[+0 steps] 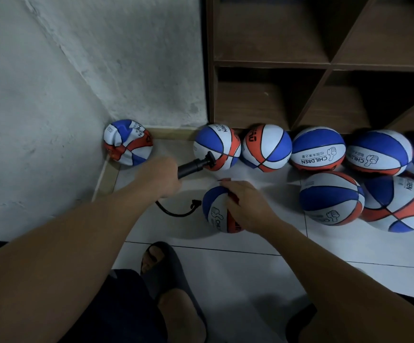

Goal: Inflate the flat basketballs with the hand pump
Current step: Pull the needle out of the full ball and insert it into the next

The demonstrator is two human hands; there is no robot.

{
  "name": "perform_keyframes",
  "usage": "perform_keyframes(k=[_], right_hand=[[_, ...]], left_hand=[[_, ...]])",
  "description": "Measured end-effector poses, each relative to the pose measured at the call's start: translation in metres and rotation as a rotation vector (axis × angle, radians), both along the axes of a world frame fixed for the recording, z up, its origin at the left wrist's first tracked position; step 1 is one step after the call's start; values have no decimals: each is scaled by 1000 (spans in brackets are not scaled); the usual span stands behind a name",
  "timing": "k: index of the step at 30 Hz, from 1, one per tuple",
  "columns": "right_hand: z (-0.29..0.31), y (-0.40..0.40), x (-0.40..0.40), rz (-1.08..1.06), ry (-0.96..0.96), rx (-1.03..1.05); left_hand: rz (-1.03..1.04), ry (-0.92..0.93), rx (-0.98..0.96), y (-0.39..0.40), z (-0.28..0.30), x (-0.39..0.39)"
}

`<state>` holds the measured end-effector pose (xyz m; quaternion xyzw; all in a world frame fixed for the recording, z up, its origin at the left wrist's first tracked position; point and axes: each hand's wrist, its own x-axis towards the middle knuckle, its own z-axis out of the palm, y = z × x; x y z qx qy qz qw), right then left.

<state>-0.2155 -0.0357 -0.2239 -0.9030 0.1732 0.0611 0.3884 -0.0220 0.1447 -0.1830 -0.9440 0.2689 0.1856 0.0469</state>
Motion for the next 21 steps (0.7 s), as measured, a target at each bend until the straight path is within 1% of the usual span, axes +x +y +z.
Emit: perform_keyframes(k=[2, 4, 6, 8, 9, 11, 13, 16, 19, 21], right_hand=[[-2, -1, -8, 26, 17, -169], [-6, -8, -19, 12, 135, -324], [-14, -18, -32, -17, 208, -447], [-22, -28, -46, -50, 233, -511], [-24, -33, -49, -71, 236, -500], [-28, -38, -51, -104, 220, -369], [-30, -41, -53, -64, 239, -247], [-32, -44, -58, 9, 260, -228], [-37, -50, -66, -55, 230, -195], [-41, -54, -66, -92, 192, -208]], left_hand=[[36, 44, -28, 4, -10, 1], [57, 124, -54, 5, -20, -1], [72, 210, -82, 4, -28, -5], [80, 264, -138, -2, -32, -9], [79, 294, -173, -7, -33, -11], [68, 363, -239, -17, -34, -17], [54, 422, -291, -28, -34, -26], [51, 499, -373, -44, -39, -41], [85, 607, -471, -61, -49, -61], [114, 659, -514, -70, -56, -74]])
